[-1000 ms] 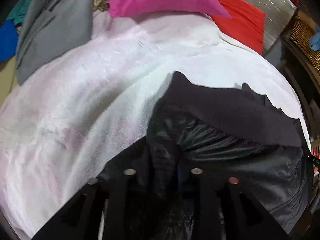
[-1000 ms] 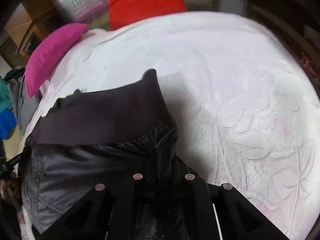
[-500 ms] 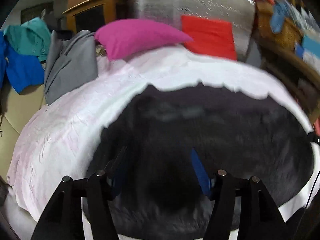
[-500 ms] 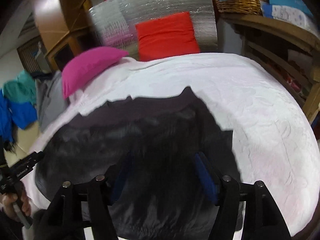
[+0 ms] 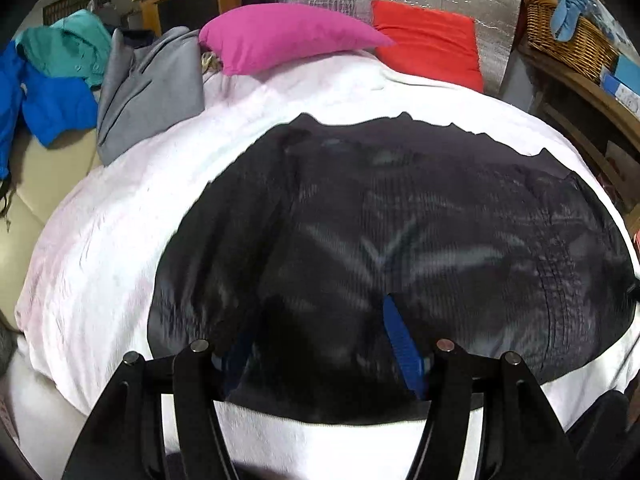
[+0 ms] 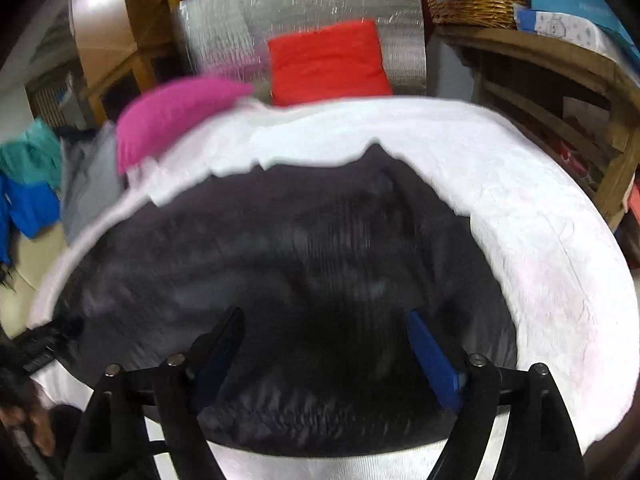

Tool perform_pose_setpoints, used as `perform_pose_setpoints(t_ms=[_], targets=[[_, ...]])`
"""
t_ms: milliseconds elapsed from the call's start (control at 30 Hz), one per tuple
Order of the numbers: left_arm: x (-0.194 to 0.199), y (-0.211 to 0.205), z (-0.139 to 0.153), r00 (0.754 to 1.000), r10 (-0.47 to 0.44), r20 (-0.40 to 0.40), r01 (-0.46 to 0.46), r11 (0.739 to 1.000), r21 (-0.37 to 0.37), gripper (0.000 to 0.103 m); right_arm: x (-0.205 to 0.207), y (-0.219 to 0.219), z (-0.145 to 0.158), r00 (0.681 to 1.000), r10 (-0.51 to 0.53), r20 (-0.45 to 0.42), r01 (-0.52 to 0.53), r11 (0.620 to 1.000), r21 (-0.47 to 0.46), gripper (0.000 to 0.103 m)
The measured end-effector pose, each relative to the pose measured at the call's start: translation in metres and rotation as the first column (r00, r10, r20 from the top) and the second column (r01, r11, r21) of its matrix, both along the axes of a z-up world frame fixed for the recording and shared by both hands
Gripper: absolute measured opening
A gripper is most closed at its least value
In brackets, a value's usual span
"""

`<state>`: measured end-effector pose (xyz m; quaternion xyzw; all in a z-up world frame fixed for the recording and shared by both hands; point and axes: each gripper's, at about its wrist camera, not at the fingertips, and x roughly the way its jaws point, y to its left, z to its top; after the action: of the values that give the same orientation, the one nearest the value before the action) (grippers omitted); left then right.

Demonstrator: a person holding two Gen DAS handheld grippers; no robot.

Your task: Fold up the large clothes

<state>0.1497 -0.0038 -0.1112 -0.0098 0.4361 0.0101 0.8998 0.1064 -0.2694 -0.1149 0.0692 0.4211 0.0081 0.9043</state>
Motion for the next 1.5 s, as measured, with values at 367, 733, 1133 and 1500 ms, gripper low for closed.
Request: perform_pose_setpoints(t_ms=[367,733,1133,1500], targets=[[-0.023,-0.003,0.027,1.0,-0.008,0.027,0.009,0.999,-0.035,0.068,-0.032,0.024,0.035,0.997,0.018,0.081,-0.022,0.999,0.048,0.086],[-0.041,-0.016,0.043,0.999,-0.019,0.048,0.02,1.0,-0.023,0.074,-0.076,0.047,0.051,0.991,0.01,0.132,-0.025,0.994,0.111,0.086],[-0.049,-0.022,0.058,0.993,-0.012,0.116,0.006,0.999,0.047,0.081,-0.088,0.059,0.064,0.984,0.029,0.178,-0.047,0.994,0.099,0.086],[-0.048,-0.029,0.058,0.994,-0.02,0.108,0.015,0.999,0.051,0.081,-0.088,0.054,0.068,0.981,0.017,0.191,-0.037,0.994,0.101,0.086]])
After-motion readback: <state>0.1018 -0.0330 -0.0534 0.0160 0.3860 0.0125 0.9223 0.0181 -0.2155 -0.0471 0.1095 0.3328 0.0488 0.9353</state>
